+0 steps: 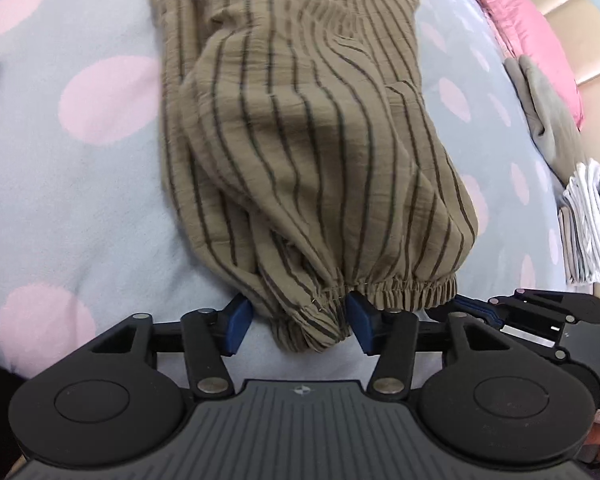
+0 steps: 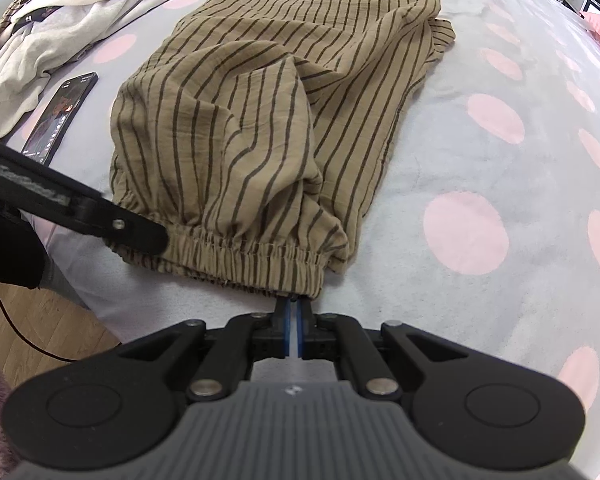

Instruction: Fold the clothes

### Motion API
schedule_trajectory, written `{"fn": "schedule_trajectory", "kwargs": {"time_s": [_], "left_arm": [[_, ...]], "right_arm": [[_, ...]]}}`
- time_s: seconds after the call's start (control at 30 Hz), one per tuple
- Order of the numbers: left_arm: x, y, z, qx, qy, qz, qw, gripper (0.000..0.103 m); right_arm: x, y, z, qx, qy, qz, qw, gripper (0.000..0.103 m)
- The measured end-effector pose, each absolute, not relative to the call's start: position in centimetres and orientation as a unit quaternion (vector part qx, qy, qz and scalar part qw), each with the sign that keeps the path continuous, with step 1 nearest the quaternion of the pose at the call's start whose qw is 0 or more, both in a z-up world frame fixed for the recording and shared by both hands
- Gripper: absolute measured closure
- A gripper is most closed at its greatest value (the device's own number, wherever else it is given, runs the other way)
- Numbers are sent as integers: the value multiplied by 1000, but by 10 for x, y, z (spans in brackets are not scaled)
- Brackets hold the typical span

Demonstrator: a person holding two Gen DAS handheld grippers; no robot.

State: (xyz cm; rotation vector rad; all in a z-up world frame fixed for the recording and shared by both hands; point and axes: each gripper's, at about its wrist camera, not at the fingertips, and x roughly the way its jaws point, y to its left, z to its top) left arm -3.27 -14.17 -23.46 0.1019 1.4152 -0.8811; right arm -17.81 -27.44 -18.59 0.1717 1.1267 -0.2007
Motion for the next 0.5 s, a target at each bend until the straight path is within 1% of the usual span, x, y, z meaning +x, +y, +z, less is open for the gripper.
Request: {"fn": "schedule_trajectory", "kwargs": {"time_s": [0.03, 0.1, 0.17, 0.23, 0.27, 0.33, 0.37, 0.43, 0.5], "left_arm": [[-34, -143, -234, 49, 625, -395, 671, 64], [-35, -146, -234, 56, 621, -398, 672, 68], [-36, -148, -233, 60, 619, -399, 674, 75], [-34, -149, -230, 47, 624, -397, 671, 86], [-32, -146, -228, 32, 630, -396, 667, 86], [-25, -140, -225, -2, 646, -391, 655, 88], [-22, -136, -224, -17, 652, -389, 650, 88], [-17, -129, -222, -37, 661, -381, 645, 89], [-13, -124, -220, -32, 667, -371, 645, 89]], "right_arm": [[-178, -275, -186, 82, 533, -94, 837, 99], [-178, -276, -186, 83, 533, -92, 837, 99], [-179, -276, -185, 83, 534, -89, 837, 98], [-183, -276, -180, 77, 530, -80, 841, 97], [-186, -275, -177, 74, 527, -75, 843, 95], [-193, -274, -170, 65, 518, -66, 850, 76], [-198, -274, -165, 59, 509, -61, 857, 73], [-207, -273, -159, 42, 492, -59, 868, 73], [-211, -270, -159, 20, 484, -62, 873, 73]]}}
